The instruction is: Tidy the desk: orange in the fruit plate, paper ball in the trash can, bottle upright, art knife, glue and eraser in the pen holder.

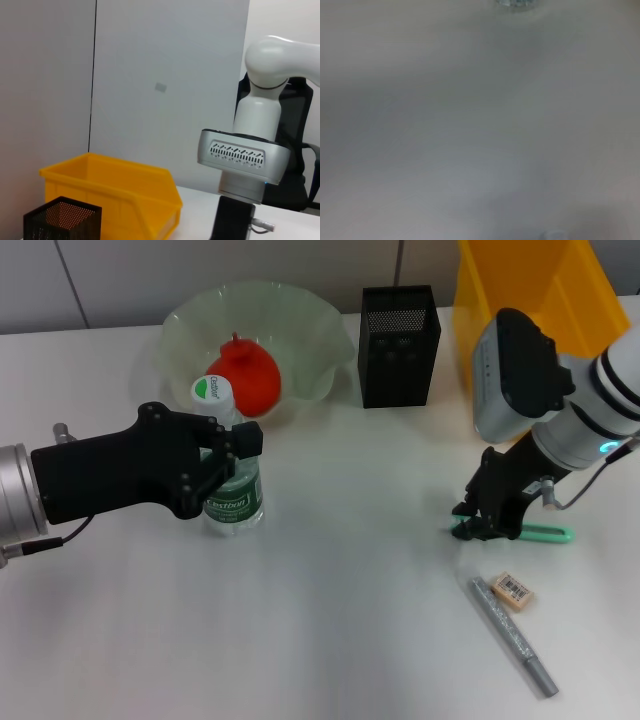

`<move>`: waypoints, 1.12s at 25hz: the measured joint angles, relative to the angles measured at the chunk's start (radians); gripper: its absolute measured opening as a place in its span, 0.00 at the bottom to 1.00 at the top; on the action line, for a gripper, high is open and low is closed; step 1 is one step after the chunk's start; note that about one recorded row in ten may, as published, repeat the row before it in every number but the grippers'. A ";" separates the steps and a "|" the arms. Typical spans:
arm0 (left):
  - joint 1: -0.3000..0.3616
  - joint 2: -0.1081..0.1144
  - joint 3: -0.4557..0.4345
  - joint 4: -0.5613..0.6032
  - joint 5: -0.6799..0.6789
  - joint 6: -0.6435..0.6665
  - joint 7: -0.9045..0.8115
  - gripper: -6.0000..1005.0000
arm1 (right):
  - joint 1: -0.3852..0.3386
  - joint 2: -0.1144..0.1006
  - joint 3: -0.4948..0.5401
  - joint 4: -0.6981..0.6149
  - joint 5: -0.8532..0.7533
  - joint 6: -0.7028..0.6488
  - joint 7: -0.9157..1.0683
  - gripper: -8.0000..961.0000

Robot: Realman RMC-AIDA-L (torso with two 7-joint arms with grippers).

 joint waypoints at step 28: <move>-0.004 0.003 -0.068 -0.002 0.007 0.062 -0.005 0.03 | -0.329 0.002 -0.003 -0.640 0.568 -0.087 0.048 0.21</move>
